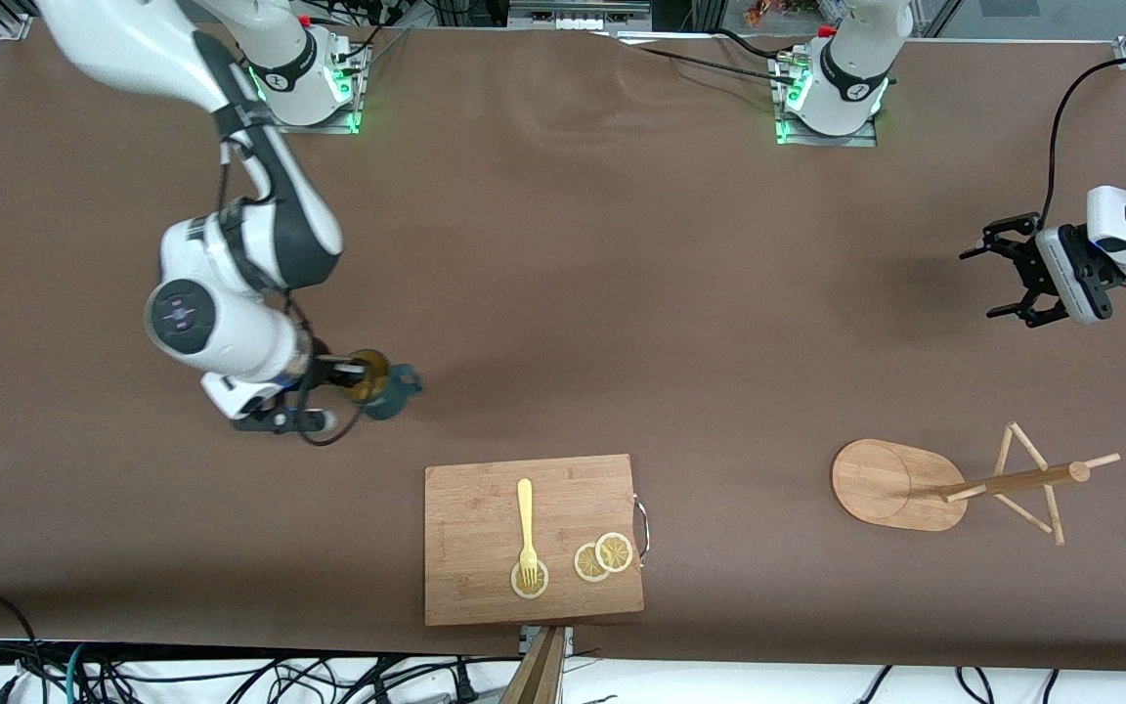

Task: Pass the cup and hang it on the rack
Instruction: 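Lift the mug with the right gripper while the left gripper approaches, then carry the mug toward the left gripper with the right gripper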

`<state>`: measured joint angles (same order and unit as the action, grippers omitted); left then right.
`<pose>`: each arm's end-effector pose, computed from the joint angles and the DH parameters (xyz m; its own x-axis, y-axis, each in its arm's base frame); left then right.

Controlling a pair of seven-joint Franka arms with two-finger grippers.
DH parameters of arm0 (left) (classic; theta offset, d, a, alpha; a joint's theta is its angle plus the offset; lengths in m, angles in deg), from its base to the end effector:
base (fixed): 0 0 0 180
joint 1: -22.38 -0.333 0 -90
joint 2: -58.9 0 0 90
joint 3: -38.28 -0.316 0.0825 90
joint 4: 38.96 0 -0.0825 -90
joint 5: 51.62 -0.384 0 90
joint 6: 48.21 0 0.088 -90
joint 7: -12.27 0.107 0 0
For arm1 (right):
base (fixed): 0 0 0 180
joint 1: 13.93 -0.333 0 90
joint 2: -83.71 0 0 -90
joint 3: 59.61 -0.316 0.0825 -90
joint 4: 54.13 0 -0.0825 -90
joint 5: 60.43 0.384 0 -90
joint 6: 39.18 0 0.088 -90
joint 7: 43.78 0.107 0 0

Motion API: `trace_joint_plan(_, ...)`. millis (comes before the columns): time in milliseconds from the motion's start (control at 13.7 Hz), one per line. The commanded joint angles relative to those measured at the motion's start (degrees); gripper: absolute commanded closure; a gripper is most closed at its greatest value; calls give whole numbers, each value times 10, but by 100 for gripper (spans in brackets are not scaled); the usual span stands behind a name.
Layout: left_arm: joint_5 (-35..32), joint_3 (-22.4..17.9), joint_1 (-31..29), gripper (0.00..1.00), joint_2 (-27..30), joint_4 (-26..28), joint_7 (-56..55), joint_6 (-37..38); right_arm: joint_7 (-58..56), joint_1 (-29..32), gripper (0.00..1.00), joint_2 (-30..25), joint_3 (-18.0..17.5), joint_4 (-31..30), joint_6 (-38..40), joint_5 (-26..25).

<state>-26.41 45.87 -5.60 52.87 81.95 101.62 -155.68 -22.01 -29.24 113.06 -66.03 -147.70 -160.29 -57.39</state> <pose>0.5016 0.1527 0.3502 0.5631 -0.7491 0.3491 -0.8185 -0.4470 0.3610 0.6328 0.2451 0.3209 0.9971 -0.0395 -0.0656 -0.0448 -0.9957 -0.0807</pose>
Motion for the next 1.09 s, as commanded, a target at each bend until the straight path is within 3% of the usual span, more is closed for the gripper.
trace_joint_plan(0, 54, 8, -34, 0, -48, -9, 92, 40, 119, -98, 100, 47, 6, 78, 14, 1)
trace_joint_plan(364, 149, 0, -59, 0, -134, -10, 300, 114, 294, -183, 100, 111, 4, 167, 8, 3)
trace_joint_plan(656, 216, 0, -59, 0, -245, -15, 512, 155, 317, -262, 100, 148, 4, 206, -14, 3)
trace_joint_plan(802, 219, 1, -49, 0, -310, -32, 550, 176, 344, -294, 100, 159, 4, 206, -33, 3)
trace_joint_plan(1020, 242, 6, -17, 0, -345, -36, 575, 186, 434, -321, 100, 176, 4, 206, -56, 3)
